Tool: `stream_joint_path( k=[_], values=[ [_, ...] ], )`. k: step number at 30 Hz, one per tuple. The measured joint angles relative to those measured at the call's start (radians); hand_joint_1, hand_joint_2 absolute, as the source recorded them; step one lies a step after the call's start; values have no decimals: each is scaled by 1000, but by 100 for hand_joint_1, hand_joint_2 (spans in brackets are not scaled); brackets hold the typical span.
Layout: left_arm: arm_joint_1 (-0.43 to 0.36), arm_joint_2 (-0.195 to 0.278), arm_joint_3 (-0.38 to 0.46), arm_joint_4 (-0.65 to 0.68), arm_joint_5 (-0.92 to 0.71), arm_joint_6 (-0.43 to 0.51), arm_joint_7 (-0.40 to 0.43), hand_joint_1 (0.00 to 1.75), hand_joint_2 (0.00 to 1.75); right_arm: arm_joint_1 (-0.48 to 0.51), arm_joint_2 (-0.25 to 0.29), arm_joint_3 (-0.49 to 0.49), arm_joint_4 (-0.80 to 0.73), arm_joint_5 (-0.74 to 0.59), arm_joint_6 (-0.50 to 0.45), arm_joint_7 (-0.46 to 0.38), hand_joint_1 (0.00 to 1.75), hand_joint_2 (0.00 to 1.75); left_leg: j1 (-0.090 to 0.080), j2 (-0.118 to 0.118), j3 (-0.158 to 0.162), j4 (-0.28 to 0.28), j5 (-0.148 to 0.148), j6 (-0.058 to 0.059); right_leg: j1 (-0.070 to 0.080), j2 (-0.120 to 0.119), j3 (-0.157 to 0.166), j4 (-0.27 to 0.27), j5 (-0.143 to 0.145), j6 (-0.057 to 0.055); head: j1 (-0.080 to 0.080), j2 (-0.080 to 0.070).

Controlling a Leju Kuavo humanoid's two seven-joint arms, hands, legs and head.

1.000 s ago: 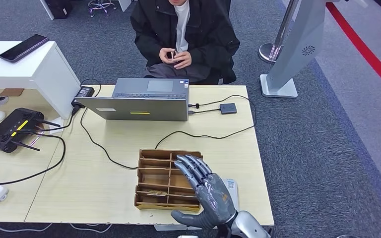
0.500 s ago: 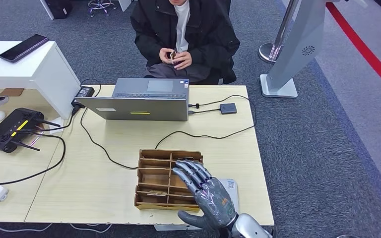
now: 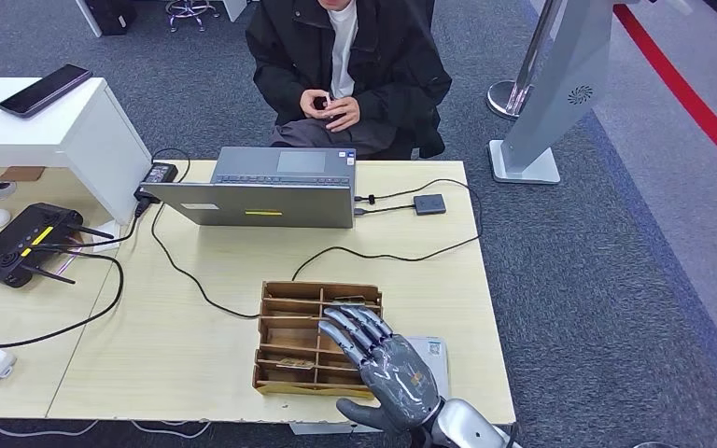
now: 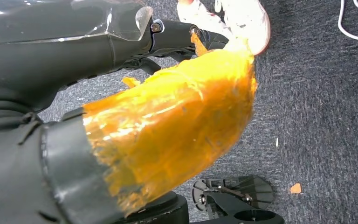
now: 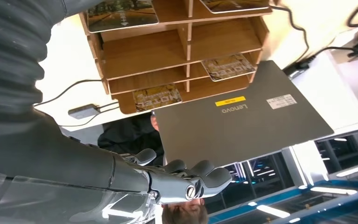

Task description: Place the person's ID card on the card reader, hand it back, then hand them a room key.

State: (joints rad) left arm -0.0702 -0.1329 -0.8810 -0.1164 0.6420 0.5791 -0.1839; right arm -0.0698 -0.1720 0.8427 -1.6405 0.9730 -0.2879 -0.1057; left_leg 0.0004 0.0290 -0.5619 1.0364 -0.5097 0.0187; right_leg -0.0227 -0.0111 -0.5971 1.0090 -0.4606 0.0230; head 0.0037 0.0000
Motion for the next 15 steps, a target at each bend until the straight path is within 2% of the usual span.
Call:
stream_joint_path(
  k=[15],
  values=[
    [-1, 0, -21, 0, -4, -12, 11, 0, 0, -5, -13, 12, 20, 54, 15, 59, 0, 175, 0, 0, 0, 0, 0, 0, 0, 0, 0, 0, 0, 0, 0, 0]
  ],
)
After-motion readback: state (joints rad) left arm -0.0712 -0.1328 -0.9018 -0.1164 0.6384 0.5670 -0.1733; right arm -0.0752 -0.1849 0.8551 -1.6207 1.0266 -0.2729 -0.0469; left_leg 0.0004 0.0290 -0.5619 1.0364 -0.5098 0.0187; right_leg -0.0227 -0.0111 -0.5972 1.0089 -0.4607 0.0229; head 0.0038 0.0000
